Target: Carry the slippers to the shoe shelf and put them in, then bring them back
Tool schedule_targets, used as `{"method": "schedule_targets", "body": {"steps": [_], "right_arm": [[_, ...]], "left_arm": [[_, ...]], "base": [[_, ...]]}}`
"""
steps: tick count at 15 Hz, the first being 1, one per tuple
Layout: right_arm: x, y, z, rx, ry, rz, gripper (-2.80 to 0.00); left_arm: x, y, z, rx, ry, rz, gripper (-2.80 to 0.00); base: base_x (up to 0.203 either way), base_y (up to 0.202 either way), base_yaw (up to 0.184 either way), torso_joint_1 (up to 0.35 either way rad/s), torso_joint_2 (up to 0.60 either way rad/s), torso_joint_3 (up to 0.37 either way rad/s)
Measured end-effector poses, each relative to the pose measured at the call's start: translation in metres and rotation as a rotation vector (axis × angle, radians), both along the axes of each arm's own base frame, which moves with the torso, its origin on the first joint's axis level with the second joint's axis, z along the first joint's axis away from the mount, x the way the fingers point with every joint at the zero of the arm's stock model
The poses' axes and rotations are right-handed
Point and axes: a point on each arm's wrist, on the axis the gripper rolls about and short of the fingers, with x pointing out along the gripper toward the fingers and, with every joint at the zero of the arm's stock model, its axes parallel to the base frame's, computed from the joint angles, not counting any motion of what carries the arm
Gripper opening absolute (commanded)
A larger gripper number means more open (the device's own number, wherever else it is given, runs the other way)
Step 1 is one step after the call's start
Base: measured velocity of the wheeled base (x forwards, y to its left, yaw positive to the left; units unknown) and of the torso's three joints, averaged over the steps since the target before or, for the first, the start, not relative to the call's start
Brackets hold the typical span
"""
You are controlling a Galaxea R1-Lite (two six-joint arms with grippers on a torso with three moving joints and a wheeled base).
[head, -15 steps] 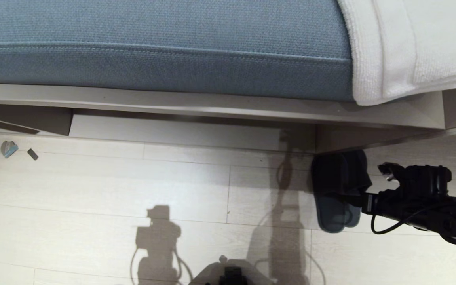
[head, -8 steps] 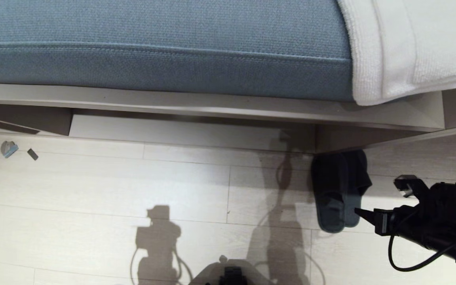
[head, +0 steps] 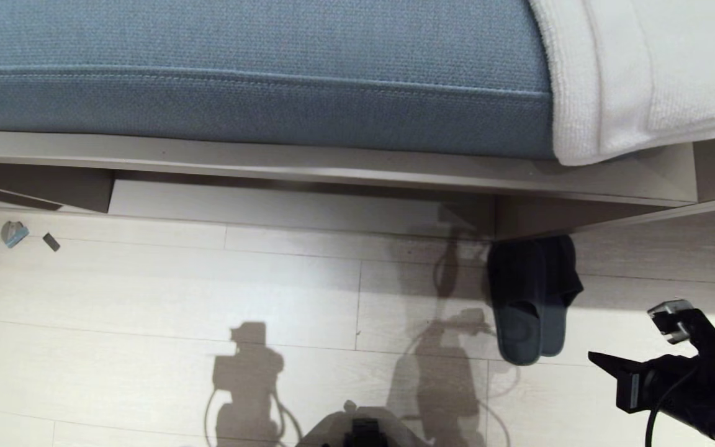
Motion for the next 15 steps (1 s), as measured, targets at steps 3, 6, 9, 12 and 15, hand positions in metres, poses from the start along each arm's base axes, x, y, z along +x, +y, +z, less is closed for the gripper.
{"method": "schedule_targets", "body": {"steps": [3, 6, 9, 12, 15], "right_arm": [[-0.021, 0.003, 0.013, -0.010, -0.060, -0.002, -2.80], [-0.043, 0.007, 0.030, -0.017, -0.127, -0.008, -2.80], [-0.065, 0.010, 0.051, -0.012, -0.192, -0.026, -2.80], [-0.093, 0.014, 0.069, -0.002, -0.230, -0.049, -2.80], [-0.122, 0.018, 0.081, 0.000, -0.256, -0.067, -2.80]], "left_arm": [[0.000, 0.000, 0.000, 0.001, 0.000, 0.000, -2.80], [0.000, 0.000, 0.000, 0.000, 0.000, 0.000, -2.80], [0.000, 0.000, 0.000, 0.001, 0.000, 0.000, -2.80], [0.000, 0.000, 0.000, 0.001, 0.000, 0.000, -2.80], [0.000, 0.000, 0.000, 0.000, 0.000, 0.000, -2.80]], "base": [[0.000, 0.000, 0.000, 0.000, 0.00, 0.000], [0.000, 0.000, 0.000, 0.000, 0.00, 0.000], [0.000, 0.000, 0.000, 0.000, 0.00, 0.000], [0.000, 0.000, 0.000, 0.000, 0.00, 0.000], [0.000, 0.000, 0.000, 0.000, 0.00, 0.000]]}}
